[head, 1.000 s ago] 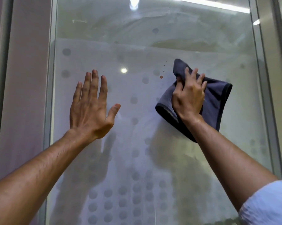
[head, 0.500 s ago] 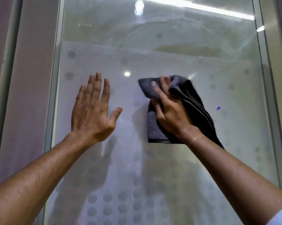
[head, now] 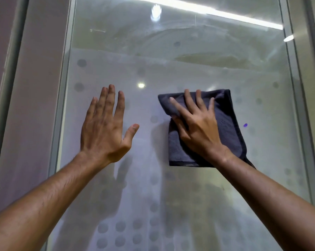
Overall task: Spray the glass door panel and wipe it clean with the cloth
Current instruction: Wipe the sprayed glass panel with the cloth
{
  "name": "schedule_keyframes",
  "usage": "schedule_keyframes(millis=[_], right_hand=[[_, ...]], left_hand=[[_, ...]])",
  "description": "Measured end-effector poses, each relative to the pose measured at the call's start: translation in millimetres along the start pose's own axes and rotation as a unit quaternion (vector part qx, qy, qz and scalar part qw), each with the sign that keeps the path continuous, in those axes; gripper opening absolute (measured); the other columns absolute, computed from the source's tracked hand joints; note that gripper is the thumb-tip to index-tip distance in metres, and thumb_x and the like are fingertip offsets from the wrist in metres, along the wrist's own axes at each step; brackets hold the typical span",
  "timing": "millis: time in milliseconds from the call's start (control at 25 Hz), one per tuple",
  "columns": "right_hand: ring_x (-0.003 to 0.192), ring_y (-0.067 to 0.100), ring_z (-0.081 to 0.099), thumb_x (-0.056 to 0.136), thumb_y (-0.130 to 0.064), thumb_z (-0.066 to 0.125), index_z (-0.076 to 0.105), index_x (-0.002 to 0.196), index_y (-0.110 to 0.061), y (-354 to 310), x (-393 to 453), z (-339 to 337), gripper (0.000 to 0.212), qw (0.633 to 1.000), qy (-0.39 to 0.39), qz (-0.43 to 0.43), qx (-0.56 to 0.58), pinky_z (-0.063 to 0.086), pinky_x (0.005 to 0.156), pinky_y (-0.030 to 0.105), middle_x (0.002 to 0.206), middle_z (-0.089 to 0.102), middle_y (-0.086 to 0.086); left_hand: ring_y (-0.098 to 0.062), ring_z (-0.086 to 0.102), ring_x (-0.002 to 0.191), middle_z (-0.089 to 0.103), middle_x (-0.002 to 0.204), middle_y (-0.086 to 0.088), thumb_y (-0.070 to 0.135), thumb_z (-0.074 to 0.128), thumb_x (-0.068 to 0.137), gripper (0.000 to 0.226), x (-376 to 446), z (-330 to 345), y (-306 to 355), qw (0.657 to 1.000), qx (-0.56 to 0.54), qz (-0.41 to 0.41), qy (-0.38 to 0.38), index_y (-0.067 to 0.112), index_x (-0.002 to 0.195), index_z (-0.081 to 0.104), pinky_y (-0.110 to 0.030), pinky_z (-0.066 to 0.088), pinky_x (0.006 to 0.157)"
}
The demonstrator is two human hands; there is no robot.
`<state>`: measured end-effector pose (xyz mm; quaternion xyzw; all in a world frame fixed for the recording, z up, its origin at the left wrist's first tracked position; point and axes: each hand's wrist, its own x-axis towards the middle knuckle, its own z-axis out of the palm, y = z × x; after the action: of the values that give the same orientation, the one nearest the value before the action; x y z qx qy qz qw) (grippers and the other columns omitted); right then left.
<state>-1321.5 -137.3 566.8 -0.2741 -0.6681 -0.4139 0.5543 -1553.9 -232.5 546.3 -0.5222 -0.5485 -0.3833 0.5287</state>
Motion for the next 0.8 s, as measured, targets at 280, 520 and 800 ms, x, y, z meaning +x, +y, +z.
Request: schedule_keyframes(millis=[280, 520, 800], right_hand=[[0.146, 0.044, 0.018, 0.099, -0.039, 0.035, 0.041, 0.146, -0.033, -2.2, 39.5, -0.1, 0.048, 0.968, 0.055, 0.24, 0.045, 0.005, 0.107, 0.078, 0.157, 0.035, 0.003], [0.145, 0.044, 0.022, 0.096, -0.036, 0.043, 0.046, 0.144, -0.03, -32.6, 62.9, 3.7, 0.049, 0.994, 0.036, 0.093, 0.037, 0.004, 0.104, 0.081, 0.156, 0.037, -0.002], [0.146, 0.043, 0.023, 0.094, -0.041, 0.039, 0.044, 0.144, -0.033, 3.3, -32.8, -3.4, 0.051, 0.995, 0.024, 0.092, -0.02, 0.013, 0.105, 0.079, 0.156, 0.036, 0.011]], left_hand=[[-0.023, -0.011, 0.151, -0.011, 0.163, -0.013, 0.061, 0.023, 0.088, 0.087, -1.2, 0.7, 0.9, 1.0, 0.002, 0.001, -0.003, 0.013, 0.155, -0.004, -0.042, -0.002, 0.123], [-0.023, -0.01, 0.151, -0.009, 0.163, -0.014, 0.058, 0.025, 0.089, 0.086, -1.4, -0.6, 2.3, 1.0, 0.001, 0.001, -0.004, 0.012, 0.155, -0.002, -0.041, -0.002, 0.123], [-0.022, -0.015, 0.15, -0.015, 0.162, -0.012, 0.055, 0.025, 0.09, 0.083, -9.9, -0.4, 3.6, 1.0, -0.004, 0.003, -0.018, 0.014, 0.155, -0.007, -0.04, -0.005, 0.123]])
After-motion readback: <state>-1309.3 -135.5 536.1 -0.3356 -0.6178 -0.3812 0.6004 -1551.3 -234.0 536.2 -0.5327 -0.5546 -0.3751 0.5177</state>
